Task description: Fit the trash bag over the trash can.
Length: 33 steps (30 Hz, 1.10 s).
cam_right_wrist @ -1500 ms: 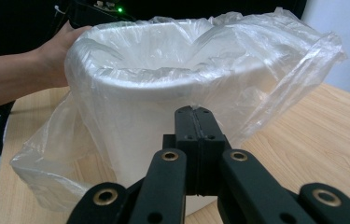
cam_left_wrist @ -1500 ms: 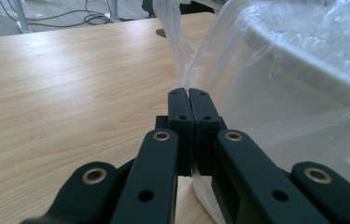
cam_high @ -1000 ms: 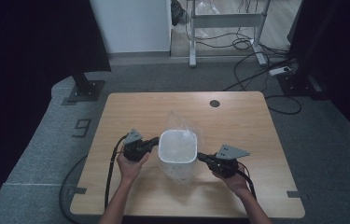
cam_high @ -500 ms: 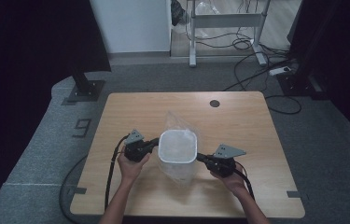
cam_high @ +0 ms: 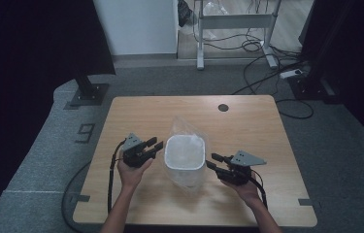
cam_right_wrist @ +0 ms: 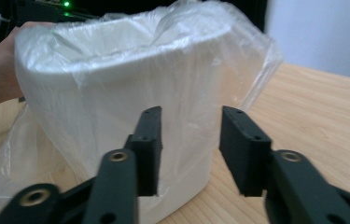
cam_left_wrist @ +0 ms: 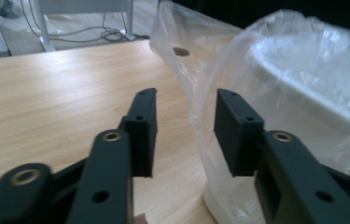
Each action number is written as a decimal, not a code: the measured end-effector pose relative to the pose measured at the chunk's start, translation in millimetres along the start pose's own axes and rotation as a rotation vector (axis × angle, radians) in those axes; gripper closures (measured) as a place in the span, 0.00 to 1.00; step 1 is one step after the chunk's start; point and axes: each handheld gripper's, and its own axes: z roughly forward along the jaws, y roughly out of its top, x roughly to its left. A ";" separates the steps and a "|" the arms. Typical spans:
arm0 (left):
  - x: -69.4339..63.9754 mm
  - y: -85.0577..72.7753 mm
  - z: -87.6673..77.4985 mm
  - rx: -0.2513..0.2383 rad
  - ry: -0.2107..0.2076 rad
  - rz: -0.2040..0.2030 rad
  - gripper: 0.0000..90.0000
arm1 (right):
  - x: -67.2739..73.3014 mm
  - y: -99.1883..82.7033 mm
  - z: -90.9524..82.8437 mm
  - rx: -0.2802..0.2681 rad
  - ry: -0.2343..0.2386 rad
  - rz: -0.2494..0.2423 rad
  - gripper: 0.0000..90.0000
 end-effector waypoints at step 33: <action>-20.0 39.5 -43.5 -0.001 -0.287 0.190 0.44 | 16.5 -16.7 -49.5 -0.020 0.037 0.041 0.44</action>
